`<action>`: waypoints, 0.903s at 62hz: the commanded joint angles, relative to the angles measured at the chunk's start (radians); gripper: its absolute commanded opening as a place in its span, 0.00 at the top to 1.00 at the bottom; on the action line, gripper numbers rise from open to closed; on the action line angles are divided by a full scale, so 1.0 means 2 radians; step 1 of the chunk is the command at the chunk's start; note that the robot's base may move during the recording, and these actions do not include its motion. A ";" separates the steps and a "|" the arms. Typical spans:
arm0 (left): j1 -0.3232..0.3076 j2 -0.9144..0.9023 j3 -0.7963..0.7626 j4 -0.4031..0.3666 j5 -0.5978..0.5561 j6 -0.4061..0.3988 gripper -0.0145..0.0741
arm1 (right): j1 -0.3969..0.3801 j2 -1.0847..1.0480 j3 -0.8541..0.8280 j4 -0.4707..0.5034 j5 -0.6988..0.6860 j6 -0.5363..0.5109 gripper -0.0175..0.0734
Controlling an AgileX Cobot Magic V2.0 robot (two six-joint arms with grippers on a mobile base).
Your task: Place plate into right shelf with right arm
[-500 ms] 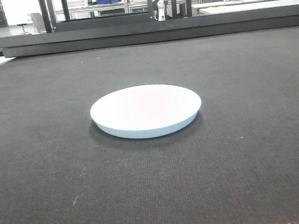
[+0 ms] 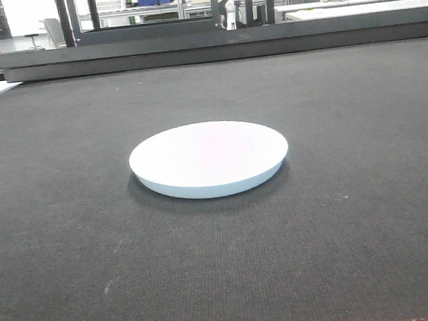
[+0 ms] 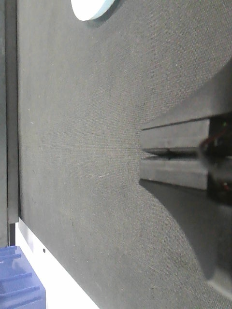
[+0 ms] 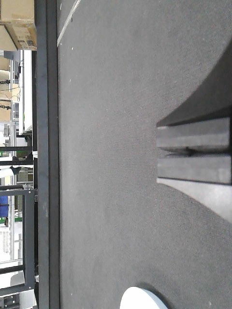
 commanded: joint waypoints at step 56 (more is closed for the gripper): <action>-0.001 -0.005 0.004 -0.004 -0.042 -0.001 0.89 | 0.023 0.223 -0.285 -0.013 0.121 -0.001 0.67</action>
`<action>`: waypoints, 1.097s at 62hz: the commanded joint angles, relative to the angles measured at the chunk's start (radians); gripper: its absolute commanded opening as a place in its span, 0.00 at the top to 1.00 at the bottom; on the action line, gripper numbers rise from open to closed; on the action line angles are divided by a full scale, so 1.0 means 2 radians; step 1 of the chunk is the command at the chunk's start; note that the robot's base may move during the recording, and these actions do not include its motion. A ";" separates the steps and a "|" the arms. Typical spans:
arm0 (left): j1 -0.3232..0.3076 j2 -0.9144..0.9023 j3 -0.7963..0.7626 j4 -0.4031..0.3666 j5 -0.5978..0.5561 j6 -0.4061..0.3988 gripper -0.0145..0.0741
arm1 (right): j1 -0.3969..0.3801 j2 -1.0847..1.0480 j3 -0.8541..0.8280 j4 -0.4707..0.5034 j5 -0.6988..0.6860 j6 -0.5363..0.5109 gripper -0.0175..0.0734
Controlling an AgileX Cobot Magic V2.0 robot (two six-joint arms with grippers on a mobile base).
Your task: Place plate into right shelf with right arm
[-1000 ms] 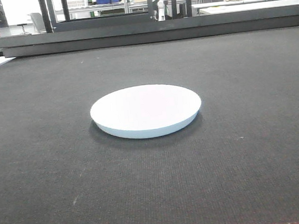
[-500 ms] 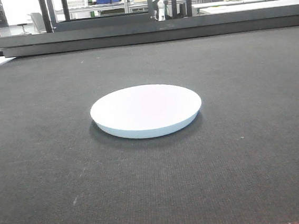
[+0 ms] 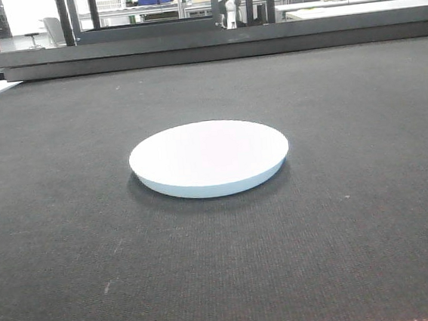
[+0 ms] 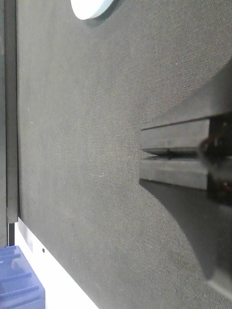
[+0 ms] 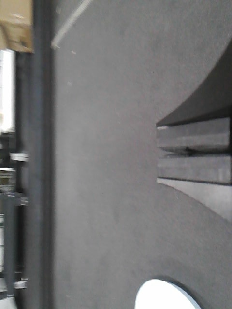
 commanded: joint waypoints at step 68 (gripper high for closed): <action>-0.001 -0.005 0.004 -0.004 -0.042 -0.001 0.89 | 0.231 0.669 -0.456 -0.030 0.095 0.082 0.19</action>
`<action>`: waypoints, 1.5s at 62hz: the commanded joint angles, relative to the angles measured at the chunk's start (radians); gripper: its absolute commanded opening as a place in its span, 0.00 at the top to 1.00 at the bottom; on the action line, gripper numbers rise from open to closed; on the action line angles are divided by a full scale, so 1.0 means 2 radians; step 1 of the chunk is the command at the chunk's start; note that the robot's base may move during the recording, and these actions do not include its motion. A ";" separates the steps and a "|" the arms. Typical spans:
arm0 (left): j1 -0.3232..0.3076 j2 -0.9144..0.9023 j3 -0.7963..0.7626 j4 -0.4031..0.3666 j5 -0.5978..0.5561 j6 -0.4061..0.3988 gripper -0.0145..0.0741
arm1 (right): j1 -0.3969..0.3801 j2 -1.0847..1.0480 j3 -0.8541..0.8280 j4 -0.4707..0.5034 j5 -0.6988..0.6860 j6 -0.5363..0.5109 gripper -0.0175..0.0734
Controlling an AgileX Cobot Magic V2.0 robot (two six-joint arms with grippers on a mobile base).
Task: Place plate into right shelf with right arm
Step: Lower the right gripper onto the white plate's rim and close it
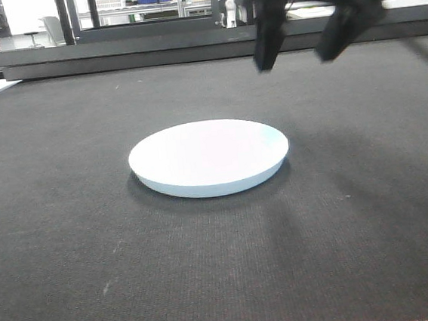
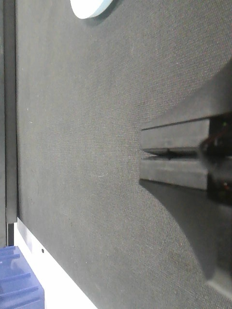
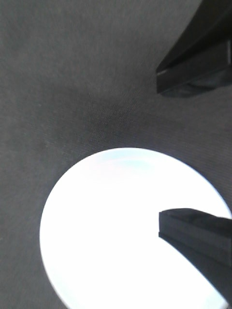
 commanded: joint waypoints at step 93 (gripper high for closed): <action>-0.001 -0.005 0.004 -0.004 -0.042 -0.001 0.89 | 0.017 0.102 -0.030 -0.048 -0.079 0.000 0.78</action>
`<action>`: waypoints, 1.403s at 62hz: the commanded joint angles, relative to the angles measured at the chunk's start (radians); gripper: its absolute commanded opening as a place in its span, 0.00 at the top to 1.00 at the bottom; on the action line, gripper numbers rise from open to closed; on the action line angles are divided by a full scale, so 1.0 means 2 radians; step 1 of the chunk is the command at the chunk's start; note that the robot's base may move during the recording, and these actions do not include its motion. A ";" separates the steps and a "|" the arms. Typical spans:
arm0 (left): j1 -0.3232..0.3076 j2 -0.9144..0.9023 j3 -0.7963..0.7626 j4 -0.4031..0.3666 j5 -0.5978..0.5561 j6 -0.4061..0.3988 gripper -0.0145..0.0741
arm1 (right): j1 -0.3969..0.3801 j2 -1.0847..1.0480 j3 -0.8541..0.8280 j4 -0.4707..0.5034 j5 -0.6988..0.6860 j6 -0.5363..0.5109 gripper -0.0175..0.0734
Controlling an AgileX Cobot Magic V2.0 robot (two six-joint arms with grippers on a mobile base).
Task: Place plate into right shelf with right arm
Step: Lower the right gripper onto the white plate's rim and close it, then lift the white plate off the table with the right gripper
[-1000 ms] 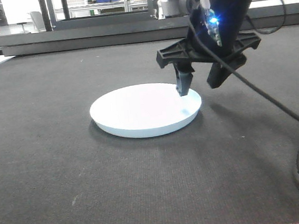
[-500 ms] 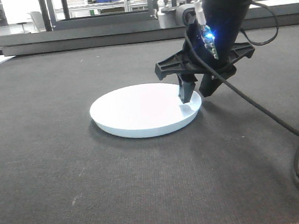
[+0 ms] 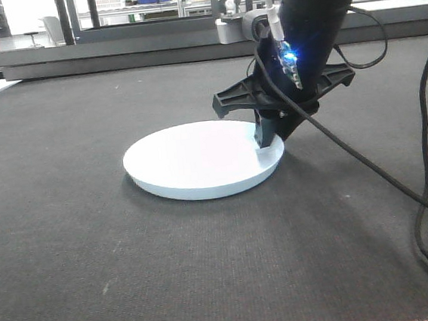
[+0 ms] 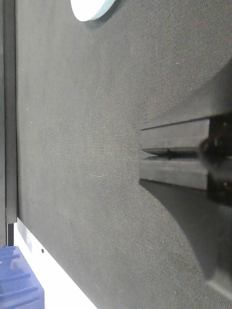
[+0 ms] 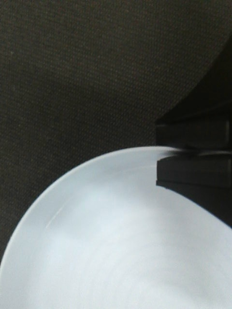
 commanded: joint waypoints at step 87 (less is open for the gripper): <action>-0.001 -0.005 0.004 -0.004 -0.042 -0.001 0.89 | -0.072 -0.741 0.311 -0.106 -0.067 -0.005 0.78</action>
